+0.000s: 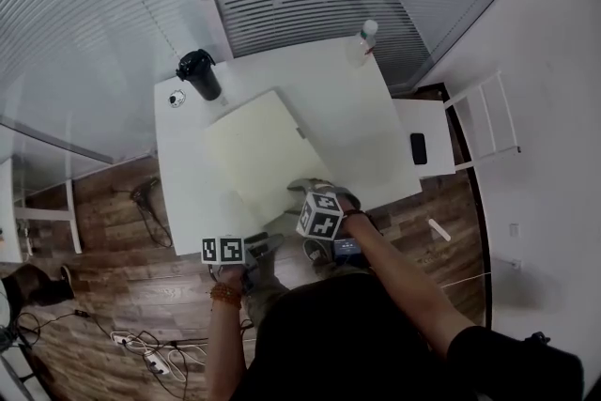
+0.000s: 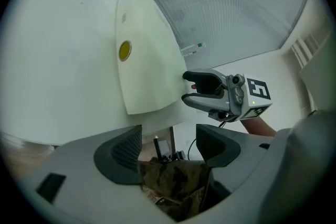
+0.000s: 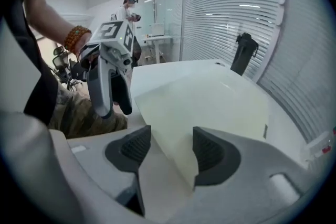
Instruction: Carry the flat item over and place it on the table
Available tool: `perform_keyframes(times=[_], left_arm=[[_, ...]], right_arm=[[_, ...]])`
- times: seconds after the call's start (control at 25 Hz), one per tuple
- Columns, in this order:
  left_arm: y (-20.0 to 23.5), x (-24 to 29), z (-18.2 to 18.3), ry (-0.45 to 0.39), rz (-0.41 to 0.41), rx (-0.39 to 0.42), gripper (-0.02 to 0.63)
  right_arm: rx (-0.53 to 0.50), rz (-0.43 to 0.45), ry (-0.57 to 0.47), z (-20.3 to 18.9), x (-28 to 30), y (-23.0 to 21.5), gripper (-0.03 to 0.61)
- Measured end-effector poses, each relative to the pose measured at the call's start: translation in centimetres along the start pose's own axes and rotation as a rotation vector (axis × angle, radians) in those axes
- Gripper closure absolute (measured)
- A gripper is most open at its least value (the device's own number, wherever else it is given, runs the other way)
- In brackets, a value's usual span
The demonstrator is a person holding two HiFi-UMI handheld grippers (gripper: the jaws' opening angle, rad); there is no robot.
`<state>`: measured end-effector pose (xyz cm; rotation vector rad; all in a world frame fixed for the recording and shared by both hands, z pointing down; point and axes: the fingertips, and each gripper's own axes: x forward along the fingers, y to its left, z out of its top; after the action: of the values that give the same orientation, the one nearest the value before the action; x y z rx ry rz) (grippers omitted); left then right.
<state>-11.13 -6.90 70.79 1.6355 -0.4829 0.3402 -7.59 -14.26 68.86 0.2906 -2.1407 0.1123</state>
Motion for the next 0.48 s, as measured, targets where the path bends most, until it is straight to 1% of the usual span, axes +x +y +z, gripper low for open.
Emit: perform_keyframes(times=[0.2, 0.36, 0.48], left_arm=[[-1.0, -0.5, 0.4, -0.070, 0.080, 0.082, 0.282], [-1.4, -0.9, 1.9, -0.168, 0.195, 0.157, 0.285], [-1.9, -0.9, 2.5, -0.196, 0.284, 0.237, 0.290]], right_arm=[[0.089, -0.038, -0.080, 0.3, -1.3, -0.6, 0.332], [0.132, -0.073, -0.156, 0.6, -3.0, -0.9, 0.333], [0.147, -0.097, -0.224, 1.2, -4.5, -0.9, 0.334]])
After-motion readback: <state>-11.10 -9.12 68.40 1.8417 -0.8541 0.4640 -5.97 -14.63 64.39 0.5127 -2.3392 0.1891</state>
